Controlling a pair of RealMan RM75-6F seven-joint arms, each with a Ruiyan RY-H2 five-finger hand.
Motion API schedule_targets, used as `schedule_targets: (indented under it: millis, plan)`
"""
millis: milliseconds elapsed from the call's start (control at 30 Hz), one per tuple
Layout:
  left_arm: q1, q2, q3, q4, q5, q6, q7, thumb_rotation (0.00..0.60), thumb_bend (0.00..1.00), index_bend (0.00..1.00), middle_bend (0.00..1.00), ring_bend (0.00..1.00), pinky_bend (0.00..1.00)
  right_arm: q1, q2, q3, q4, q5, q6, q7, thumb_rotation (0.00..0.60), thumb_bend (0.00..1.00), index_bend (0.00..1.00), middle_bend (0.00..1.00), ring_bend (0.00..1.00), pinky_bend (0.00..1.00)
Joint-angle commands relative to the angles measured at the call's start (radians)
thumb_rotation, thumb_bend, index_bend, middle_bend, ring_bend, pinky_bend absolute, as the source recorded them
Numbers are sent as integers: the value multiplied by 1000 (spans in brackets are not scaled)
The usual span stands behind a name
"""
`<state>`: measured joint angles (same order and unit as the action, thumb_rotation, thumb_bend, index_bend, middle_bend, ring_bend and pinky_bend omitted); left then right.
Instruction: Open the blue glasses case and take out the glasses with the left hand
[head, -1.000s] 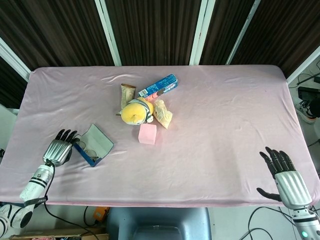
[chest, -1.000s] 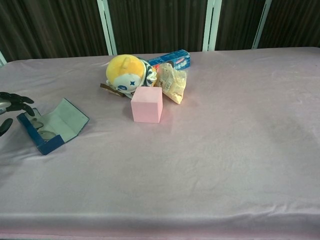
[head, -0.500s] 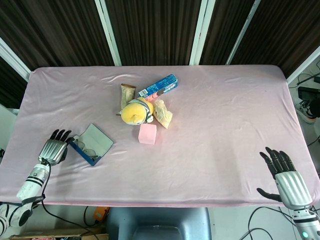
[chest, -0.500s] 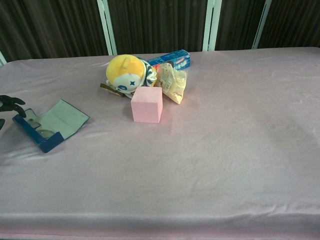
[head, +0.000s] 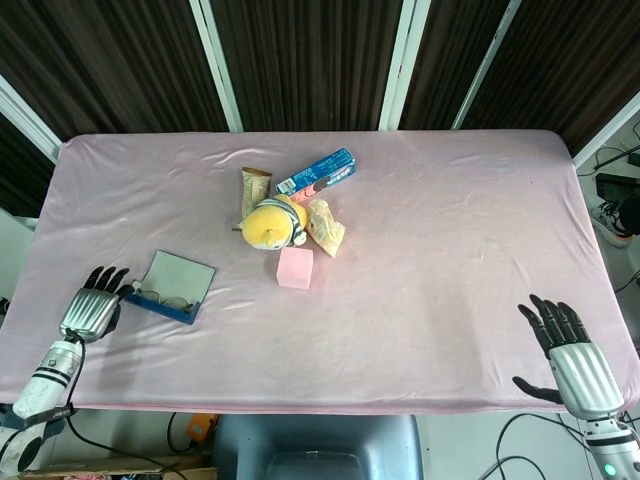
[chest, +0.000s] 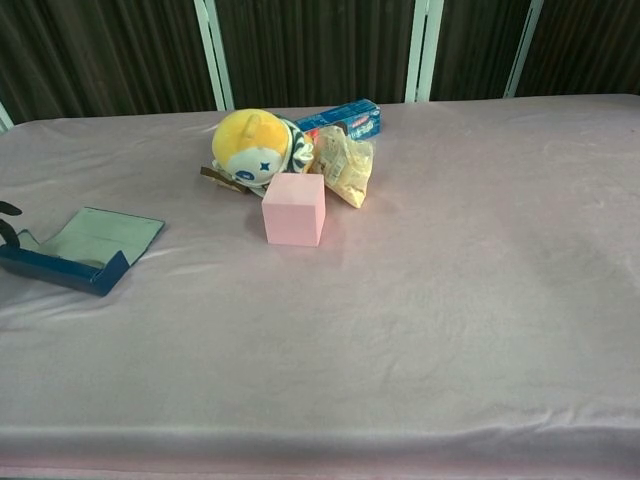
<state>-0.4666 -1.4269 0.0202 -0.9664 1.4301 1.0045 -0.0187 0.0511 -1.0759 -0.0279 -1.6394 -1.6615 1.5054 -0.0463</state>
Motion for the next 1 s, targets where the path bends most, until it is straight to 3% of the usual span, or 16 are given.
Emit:
schedule_targets:
  millis: [33,733,1000]
  plan:
    - [32,10,23,-12,27,45,-4,600,727,294,61,0,0,0,0,0,-1,-1,0,-1,600,193,0,0,0,48]
    - [181,26,148,-111,220,303,1,600,742,354,38,0,0,-8,6,-12,1,-29,19,15,600,192,0,0,0,48]
    - [196,-1,166,-149,307,385,34,600,743,360,33,0,0,-12,13,-19,4,-46,33,33,600,193,0,0,0,50]
